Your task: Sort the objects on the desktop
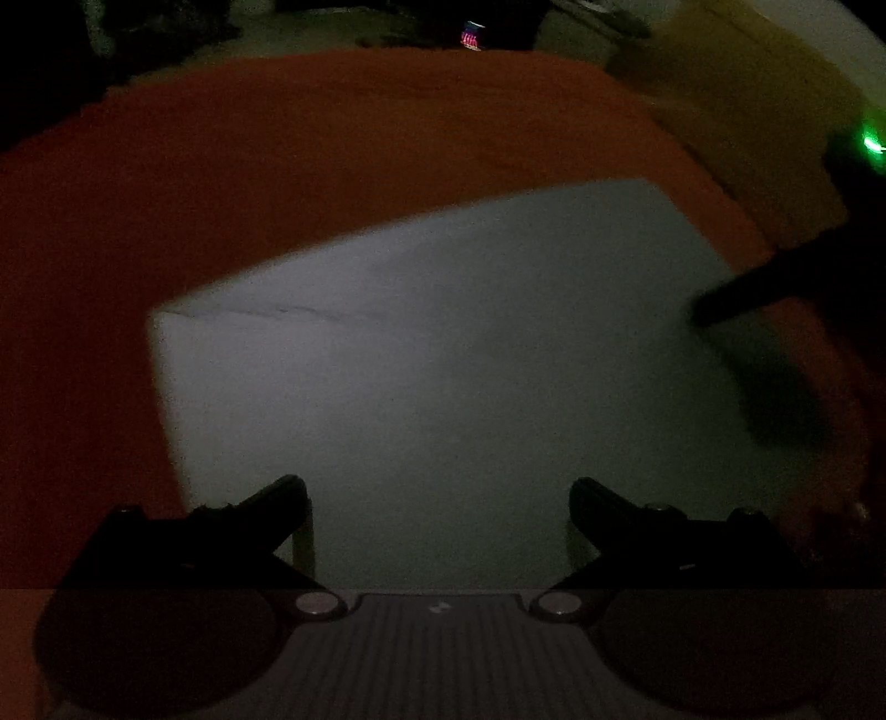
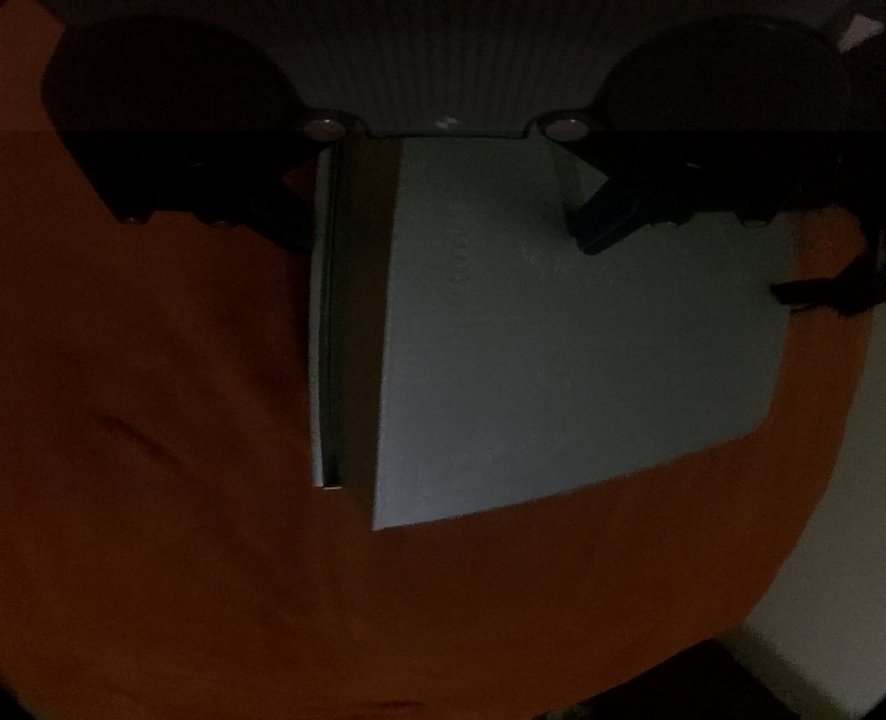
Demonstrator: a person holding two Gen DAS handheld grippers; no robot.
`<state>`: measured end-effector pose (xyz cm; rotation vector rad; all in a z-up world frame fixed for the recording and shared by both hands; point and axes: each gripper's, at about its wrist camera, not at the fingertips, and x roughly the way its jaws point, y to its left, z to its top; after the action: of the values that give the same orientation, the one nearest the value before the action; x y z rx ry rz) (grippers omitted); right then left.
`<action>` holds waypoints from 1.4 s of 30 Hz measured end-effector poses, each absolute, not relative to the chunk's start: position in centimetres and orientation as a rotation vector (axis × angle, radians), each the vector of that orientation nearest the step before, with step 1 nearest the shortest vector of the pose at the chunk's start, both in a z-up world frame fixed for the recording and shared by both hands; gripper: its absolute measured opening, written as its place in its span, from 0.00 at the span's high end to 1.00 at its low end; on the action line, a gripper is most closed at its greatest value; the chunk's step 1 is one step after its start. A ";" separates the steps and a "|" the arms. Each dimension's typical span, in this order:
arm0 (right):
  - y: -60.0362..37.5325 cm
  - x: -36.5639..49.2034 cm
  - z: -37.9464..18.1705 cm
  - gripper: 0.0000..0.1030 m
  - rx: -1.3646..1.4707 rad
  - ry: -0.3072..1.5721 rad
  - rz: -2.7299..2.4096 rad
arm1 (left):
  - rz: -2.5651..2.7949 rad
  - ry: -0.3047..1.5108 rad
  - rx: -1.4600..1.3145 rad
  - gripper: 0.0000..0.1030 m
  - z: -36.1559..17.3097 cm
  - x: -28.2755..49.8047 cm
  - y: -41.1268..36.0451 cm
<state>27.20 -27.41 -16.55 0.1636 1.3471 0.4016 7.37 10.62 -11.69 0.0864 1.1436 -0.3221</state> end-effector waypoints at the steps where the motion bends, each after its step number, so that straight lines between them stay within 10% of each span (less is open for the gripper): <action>1: -27.6 26.8 -16.7 0.00 0.182 1.352 0.466 | -0.318 1.145 0.084 0.01 -11.6 7.1 10.9; 42: -33.3 25.0 -17.4 0.00 0.361 1.322 0.305 | -0.276 1.224 0.016 0.00 -12.8 6.3 10.6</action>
<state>24.98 -33.35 -17.36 0.3613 1.3222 0.3054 6.27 10.64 -12.80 0.0165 1.2242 -0.2759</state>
